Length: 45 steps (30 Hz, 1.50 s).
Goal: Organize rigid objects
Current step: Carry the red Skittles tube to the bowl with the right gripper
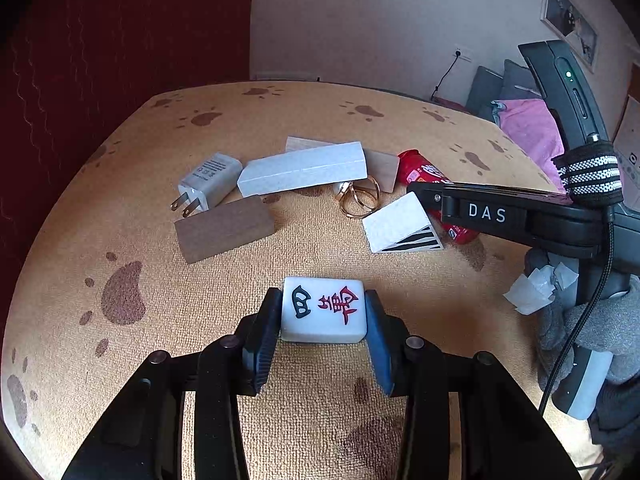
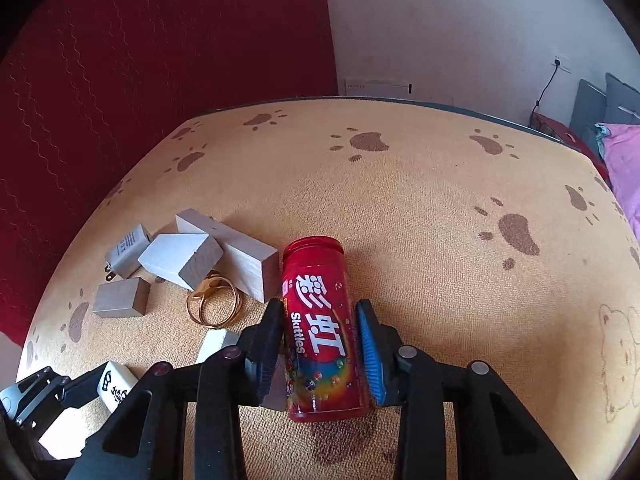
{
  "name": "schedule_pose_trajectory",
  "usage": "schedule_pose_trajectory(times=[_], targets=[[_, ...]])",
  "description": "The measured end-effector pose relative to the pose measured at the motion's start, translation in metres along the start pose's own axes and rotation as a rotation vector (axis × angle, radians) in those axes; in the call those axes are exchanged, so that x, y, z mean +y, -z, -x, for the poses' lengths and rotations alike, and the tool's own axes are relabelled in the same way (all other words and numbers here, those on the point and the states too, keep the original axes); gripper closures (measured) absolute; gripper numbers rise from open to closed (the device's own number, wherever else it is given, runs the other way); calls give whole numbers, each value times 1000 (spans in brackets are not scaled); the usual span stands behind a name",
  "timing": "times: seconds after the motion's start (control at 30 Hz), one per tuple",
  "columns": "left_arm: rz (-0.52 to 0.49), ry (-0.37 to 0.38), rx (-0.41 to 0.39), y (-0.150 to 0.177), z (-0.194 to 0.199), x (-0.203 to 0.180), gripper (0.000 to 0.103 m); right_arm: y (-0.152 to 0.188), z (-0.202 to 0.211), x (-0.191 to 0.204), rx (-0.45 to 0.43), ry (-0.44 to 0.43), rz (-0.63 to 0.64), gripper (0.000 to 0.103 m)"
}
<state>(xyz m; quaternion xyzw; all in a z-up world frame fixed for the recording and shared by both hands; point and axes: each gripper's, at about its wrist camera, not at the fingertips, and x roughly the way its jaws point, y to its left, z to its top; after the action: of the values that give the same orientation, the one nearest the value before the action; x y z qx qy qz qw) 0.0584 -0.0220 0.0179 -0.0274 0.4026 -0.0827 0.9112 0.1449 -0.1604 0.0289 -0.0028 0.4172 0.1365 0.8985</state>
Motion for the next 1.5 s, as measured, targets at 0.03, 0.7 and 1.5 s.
schedule_pose_trajectory(times=[0.03,0.7,1.5], targets=[[0,1,-1,0,0,0,62,1,2,-1,-3,0,-1,65],[-44,62,-5,7,17,-20,62,48,66,-31,-63,-22,-123,65],[-197,153,-16,15,42,-101,62,118,152,-126,-161,129,-365,65]])
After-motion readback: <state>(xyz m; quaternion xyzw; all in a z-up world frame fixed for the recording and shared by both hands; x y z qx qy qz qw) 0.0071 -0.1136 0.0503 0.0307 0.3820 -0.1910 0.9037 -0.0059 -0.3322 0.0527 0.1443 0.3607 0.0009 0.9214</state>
